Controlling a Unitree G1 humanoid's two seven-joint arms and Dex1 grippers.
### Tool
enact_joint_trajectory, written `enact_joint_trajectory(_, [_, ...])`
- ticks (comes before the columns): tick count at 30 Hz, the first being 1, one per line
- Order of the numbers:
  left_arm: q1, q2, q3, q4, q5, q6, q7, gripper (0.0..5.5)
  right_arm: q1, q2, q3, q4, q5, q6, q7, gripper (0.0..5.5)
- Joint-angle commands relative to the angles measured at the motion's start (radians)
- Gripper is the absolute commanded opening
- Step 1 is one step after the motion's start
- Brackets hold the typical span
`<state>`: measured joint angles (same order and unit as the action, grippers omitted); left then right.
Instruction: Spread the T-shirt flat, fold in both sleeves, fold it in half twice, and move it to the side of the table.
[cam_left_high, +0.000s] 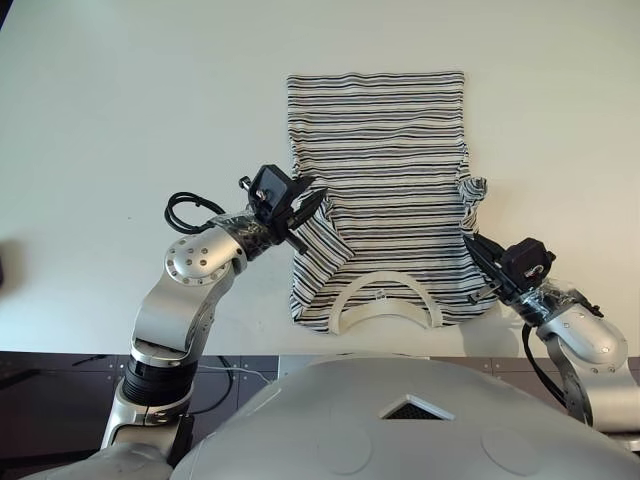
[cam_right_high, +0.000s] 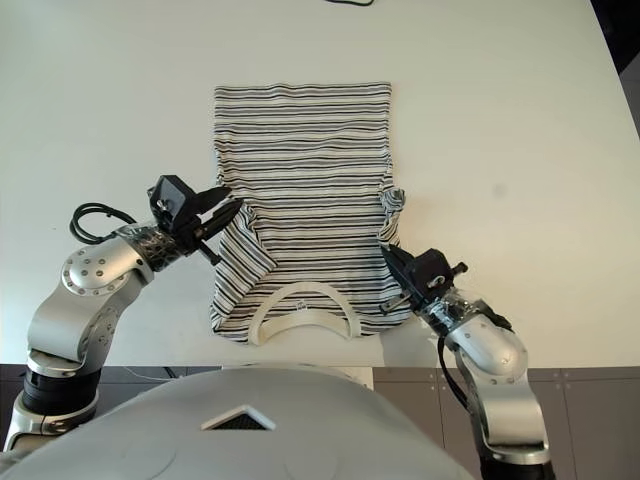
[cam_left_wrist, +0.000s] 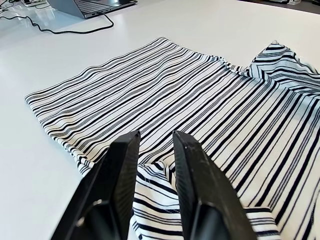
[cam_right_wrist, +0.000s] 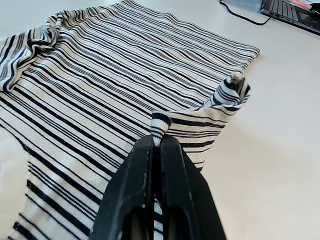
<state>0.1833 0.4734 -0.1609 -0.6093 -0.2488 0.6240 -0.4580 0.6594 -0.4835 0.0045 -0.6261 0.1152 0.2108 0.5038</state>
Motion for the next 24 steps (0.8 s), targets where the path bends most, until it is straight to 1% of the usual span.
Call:
enact_joint_trajectory(1, [-0.013,0.012,-0.005,-0.018,0.005,0.013,-0.004,1.21,0.018,-0.031,0.044,-0.035,-0.035,-0.011,0.024,0.13])
enact_joint_trajectory(6, [-0.023,0.017,-0.013,-0.011,0.009,0.013,-0.011,1.21,0.015,-0.041,0.109,-0.012,-0.098,0.0,0.022,0.13])
enact_joint_trajectory(8, [-0.03,0.021,-0.016,-0.006,0.012,0.014,-0.014,1.21,0.005,-0.031,0.109,-0.002,-0.094,0.011,0.015,0.13])
enact_joint_trajectory(9, [-0.032,0.024,-0.018,-0.005,0.015,0.013,-0.016,1.21,0.0,-0.027,0.103,0.001,-0.089,0.014,0.012,0.35])
enact_joint_trajectory(12, [-0.033,0.034,-0.033,-0.005,0.025,0.005,-0.023,1.21,-0.009,-0.032,0.088,-0.031,-0.029,0.058,0.037,0.73])
enact_joint_trajectory(14, [-0.025,0.043,-0.041,-0.009,0.036,-0.002,-0.026,1.21,-0.008,-0.044,0.066,-0.08,0.066,0.11,0.077,0.73])
enact_joint_trajectory(15, [-0.014,0.061,-0.048,-0.014,0.047,-0.018,-0.037,1.21,-0.009,-0.056,0.03,-0.121,0.163,0.154,0.109,0.73])
enact_joint_trajectory(17, [0.027,0.127,-0.056,-0.034,0.07,-0.062,-0.087,1.21,-0.024,-0.102,-0.087,-0.174,0.373,0.245,0.177,0.73])
enact_joint_trajectory(18, [0.059,0.167,-0.053,-0.046,0.078,-0.086,-0.12,1.21,-0.05,-0.124,-0.153,-0.161,0.432,0.274,0.192,0.73])
enact_joint_trajectory(19, [0.094,0.217,-0.053,-0.054,0.094,-0.12,-0.157,1.21,-0.084,-0.144,-0.207,-0.122,0.451,0.286,0.195,0.73])
enact_joint_trajectory(20, [0.124,0.26,-0.056,-0.055,0.114,-0.156,-0.186,1.21,-0.109,-0.165,-0.236,-0.083,0.435,0.283,0.194,0.73])
enact_joint_trajectory(22, [0.168,0.317,-0.073,-0.041,0.156,-0.222,-0.227,1.21,-0.128,-0.19,-0.236,-0.02,0.373,0.256,0.194,0.73])
enact_joint_trajectory(24, [0.195,0.337,-0.11,0.003,0.223,-0.297,-0.227,1.21,-0.126,-0.204,-0.153,0.035,0.279,0.198,0.215,0.73])
